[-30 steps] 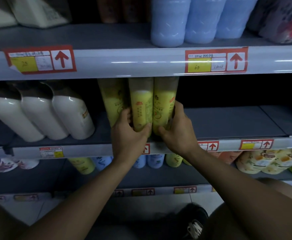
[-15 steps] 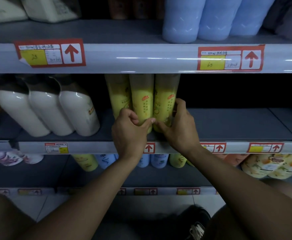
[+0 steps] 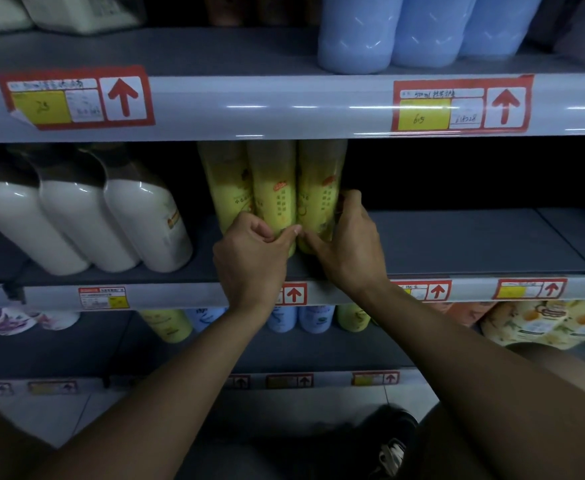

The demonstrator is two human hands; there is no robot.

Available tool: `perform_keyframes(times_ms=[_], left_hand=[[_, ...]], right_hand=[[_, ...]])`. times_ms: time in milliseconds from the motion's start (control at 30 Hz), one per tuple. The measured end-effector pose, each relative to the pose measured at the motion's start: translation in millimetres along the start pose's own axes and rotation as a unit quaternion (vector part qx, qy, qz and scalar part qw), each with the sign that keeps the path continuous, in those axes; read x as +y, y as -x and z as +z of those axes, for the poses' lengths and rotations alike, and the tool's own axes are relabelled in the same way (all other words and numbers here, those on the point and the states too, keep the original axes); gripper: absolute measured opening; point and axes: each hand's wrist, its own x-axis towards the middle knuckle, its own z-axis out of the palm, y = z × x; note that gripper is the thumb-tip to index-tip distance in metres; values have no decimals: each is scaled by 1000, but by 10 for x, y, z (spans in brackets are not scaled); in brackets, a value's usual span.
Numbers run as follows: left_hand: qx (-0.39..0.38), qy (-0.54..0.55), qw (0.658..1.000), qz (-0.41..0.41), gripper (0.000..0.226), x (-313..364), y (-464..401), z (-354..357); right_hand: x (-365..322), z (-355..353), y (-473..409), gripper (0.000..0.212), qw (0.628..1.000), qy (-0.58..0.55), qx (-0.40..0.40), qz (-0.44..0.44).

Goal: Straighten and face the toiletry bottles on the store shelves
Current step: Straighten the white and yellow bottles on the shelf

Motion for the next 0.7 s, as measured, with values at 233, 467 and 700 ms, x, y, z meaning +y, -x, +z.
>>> perform_keyframes(times_ms=[233,467,700], left_hand=[[-16,25,1000,6,43,19,-8,36],[-24,23,999,10,37,8,-48,46],[-46,33,998,22,32,-7,6,3]], right_hand=[[-38,-8,1,59,1000,4,-1,12],[-49,-17,10,58,1000,10,-5,14],[-73,-28,27,59,999,13,-17,24]])
